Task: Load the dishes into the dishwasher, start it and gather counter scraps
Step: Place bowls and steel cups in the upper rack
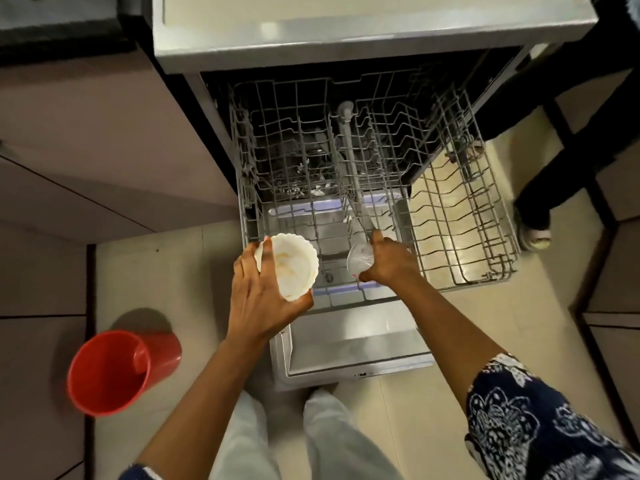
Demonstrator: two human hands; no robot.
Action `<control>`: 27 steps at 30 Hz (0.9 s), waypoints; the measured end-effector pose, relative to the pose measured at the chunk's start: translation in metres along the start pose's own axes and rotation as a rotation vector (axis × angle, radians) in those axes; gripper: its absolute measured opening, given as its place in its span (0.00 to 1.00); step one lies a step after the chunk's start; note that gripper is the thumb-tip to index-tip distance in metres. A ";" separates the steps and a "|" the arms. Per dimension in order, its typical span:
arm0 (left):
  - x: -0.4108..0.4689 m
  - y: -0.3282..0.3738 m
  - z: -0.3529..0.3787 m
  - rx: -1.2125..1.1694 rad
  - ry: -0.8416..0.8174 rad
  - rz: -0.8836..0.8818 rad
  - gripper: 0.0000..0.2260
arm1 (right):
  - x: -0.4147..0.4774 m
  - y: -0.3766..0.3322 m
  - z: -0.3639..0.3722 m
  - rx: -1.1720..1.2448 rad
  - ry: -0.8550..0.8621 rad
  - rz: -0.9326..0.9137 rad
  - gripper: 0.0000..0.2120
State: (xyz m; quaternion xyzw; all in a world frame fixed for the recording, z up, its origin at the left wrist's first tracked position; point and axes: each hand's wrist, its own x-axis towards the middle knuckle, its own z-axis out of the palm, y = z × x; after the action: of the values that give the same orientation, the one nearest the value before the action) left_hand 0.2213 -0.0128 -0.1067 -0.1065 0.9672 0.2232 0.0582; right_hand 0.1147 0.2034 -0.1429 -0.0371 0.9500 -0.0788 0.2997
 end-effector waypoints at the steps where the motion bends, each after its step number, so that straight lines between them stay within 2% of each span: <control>1: 0.001 0.001 0.000 0.001 0.006 -0.002 0.47 | 0.003 -0.003 0.003 -0.019 0.009 0.001 0.40; 12: 0.010 0.006 0.000 0.010 -0.011 -0.024 0.48 | 0.024 -0.016 0.015 -0.101 0.021 0.008 0.38; 19: 0.011 0.001 0.001 0.005 -0.038 -0.037 0.49 | 0.034 -0.021 0.019 -0.092 -0.010 -0.073 0.37; 22: 0.010 -0.004 0.001 0.012 -0.037 -0.048 0.50 | 0.028 -0.021 0.027 -0.093 0.045 -0.115 0.35; 25: 0.007 -0.008 0.001 0.008 -0.032 -0.060 0.49 | 0.021 -0.012 0.039 0.025 0.148 -0.108 0.36; 27: 0.007 -0.011 0.000 0.009 -0.018 -0.063 0.49 | 0.016 -0.005 0.043 0.139 0.160 -0.074 0.40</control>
State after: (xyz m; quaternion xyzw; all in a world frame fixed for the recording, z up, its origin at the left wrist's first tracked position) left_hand 0.2174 -0.0234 -0.1122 -0.1344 0.9638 0.2179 0.0746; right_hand 0.1264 0.1916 -0.1858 -0.0451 0.9611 -0.1582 0.2217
